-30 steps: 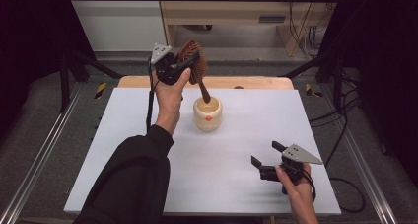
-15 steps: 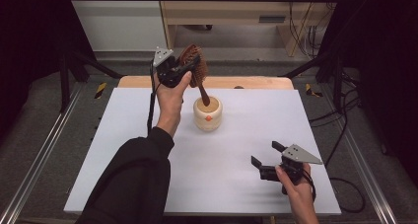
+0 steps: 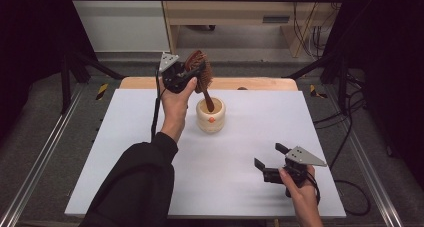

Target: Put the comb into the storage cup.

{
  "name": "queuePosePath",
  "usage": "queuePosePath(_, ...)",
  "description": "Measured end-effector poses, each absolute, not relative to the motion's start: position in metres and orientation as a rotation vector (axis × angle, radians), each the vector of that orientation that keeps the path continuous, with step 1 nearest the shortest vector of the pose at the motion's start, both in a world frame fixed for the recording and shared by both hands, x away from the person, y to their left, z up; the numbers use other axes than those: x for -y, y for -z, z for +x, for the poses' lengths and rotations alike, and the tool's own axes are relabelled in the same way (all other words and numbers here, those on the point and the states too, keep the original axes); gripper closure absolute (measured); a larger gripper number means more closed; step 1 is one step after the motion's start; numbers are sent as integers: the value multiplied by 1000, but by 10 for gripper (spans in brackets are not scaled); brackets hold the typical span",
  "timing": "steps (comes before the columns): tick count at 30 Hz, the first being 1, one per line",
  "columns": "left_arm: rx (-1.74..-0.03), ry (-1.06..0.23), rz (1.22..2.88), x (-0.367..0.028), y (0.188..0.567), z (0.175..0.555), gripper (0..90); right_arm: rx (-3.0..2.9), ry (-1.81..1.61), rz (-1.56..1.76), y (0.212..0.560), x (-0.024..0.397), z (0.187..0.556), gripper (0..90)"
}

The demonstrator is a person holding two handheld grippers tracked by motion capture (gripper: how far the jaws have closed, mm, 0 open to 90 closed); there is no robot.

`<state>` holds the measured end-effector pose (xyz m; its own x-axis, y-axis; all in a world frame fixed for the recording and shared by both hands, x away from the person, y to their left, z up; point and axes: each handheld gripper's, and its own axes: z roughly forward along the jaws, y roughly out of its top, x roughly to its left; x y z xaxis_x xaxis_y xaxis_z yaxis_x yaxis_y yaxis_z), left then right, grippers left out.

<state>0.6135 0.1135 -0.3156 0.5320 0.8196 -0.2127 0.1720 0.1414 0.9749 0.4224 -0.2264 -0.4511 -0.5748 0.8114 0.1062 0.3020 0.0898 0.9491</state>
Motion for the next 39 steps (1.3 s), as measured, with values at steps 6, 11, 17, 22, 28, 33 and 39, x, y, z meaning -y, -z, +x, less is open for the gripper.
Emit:
queuePosePath(6, -938, -579, 1395, -110, 321, 613, 513, -1925, -1495, 1092, 451, 226, 422, 40)
queuePosePath(11, -940, -573, 1403, -107, 326, 612, 513, -1924, -1495, 1090, 451, 227, 422, 40)
queuePosePath(17, -941, -572, 1417, -104, 332, 611, 513, -1926, -1496, 1091, 451, 226, 422, 40)
queuePosePath(22, -941, -567, 1430, -101, 336, 611, 513, -1926, -1495, 1091, 451, 226, 422, 40)
queuePosePath(28, -940, -563, 1434, -99, 339, 611, 513, -1925, -1495, 1091, 451, 226, 422, 40)
queuePosePath(33, -944, -558, 1433, -99, 341, 611, 513, -1926, -1495, 1093, 451, 226, 422, 39)
queuePosePath(39, -946, -553, 1434, -98, 344, 610, 513, -1929, -1495, 1092, 451, 226, 422, 39)
